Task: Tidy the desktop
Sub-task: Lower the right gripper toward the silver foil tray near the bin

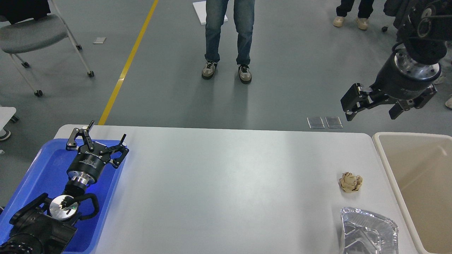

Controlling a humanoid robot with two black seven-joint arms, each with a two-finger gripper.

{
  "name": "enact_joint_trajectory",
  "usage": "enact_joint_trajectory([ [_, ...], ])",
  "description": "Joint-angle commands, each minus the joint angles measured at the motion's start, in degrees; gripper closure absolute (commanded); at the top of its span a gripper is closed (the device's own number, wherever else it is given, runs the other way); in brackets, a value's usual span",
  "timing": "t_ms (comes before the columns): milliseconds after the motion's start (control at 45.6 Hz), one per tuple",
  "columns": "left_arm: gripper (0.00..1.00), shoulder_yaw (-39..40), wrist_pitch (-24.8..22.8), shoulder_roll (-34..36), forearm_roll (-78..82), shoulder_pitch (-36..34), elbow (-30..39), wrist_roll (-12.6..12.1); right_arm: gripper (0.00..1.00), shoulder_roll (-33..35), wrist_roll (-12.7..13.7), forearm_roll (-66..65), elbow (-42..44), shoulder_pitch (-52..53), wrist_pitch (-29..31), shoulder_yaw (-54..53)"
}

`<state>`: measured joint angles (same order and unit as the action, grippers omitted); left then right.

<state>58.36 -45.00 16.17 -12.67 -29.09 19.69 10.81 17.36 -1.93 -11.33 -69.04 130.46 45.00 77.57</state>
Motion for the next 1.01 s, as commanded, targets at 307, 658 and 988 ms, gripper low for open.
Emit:
enact_joint_trajectory([
  [307,0.0,0.0,0.0,0.0,-0.07,-0.09,0.0,0.0,0.0,-0.05,0.0,0.08,0.4,-0.65,0.0,-0.4],
  [658,0.0,0.0,0.0,0.0,-0.07,0.0,0.0,0.0,0.0,1.18,-0.09,0.08,2.41,-2.23,0.0,-2.33],
  [988,0.0,-0.09,0.0,0.0,0.02,-0.09,0.0,-0.09,0.0,4.26,0.09,-3.79,4.35,-4.52,0.0,-5.59],
])
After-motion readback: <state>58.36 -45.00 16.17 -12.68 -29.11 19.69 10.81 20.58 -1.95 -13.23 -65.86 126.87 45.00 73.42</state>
